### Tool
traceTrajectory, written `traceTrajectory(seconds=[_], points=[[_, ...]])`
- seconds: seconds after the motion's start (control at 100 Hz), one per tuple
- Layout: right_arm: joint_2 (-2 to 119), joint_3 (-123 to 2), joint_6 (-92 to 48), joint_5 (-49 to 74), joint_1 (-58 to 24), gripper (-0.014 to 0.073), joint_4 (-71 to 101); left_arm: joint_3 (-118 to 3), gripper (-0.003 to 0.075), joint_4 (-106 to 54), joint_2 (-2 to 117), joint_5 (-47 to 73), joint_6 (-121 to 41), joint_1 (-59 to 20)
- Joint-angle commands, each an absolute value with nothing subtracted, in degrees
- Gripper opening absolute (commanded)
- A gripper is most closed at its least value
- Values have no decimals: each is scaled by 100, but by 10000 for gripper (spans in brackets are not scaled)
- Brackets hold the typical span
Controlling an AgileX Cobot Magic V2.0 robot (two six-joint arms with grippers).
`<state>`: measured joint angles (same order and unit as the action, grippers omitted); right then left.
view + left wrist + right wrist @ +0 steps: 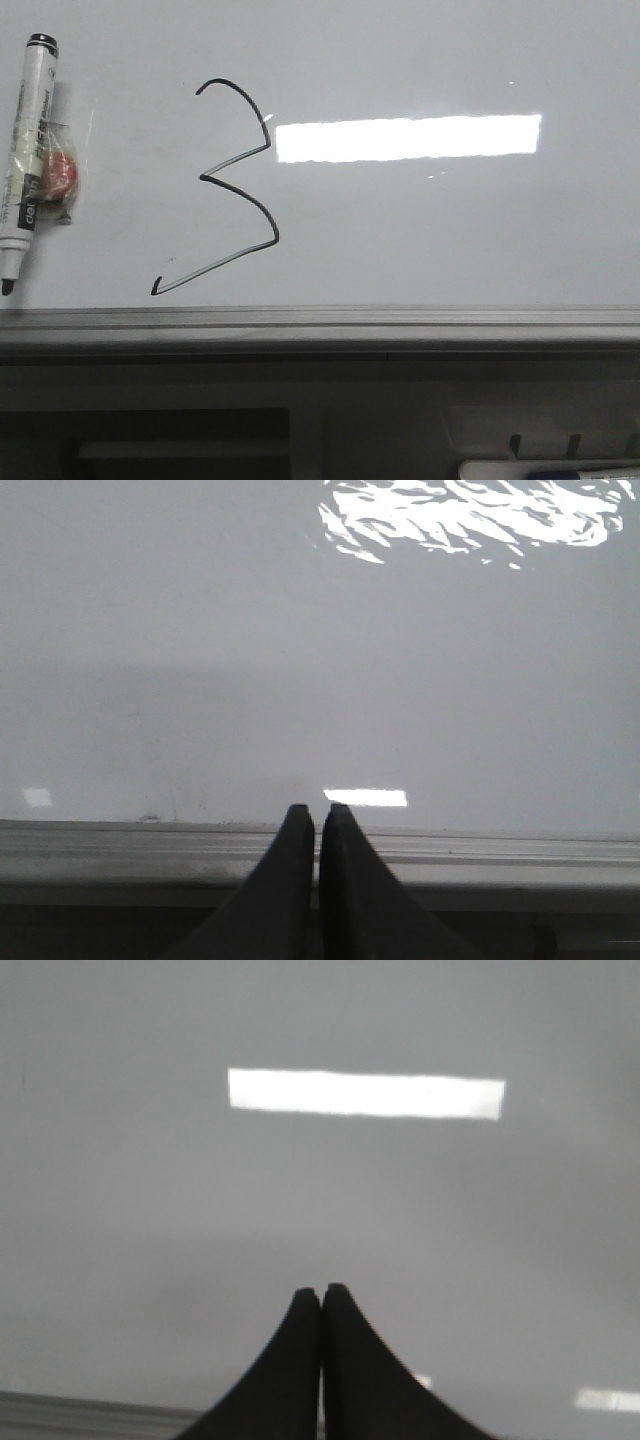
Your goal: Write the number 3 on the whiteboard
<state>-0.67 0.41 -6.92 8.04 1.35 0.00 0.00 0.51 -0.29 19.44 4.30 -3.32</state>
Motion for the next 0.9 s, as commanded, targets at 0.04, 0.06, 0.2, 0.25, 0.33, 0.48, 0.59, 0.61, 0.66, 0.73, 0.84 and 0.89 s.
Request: traceTrajectory(seconds=[0.04,0.06,0.2,0.25,0.33,0.48,0.59,0.61,0.66,0.73,0.84,0.89], points=[[-127,214,-663,896,231,-43,0,68,-20,0,-163,1680,441,-307],[-127,214,-663,972,254,-43,0,68,-21,0,-163,1680,441,-307],[-142,214,-663,1576,350,-43,0,68,-21,0,-163,1680,441,-307],[-142,214,-663,1777,353,-43,0,68,-20,0,-163,1680,441,-307],[-151,214,-663,1769,353,-43,0,68,-21,0,-163,1680,441,-307],[-151,214,-663,1769,353,-43,0,68,-21,0,-163,1680,441,-307],[-151,214,-663,1769,353,-43,0,68,-20,0,-163,1680,441,-307],[-151,214,-663,1769,353,-43,0,68,-20,0,-163,1680,441,-307],[-151,214,-663,1769,353,-43,0,68,-20,0,-163,1680,441,-307],[-151,214,-663,1780,353,-43,0,68,-21,0,-163,1680,441,-307],[-151,214,-663,1780,353,-43,0,68,-20,0,-163,1680,441,-307],[-151,214,-663,1780,353,-43,0,68,-21,0,-163,1680,441,-307]])
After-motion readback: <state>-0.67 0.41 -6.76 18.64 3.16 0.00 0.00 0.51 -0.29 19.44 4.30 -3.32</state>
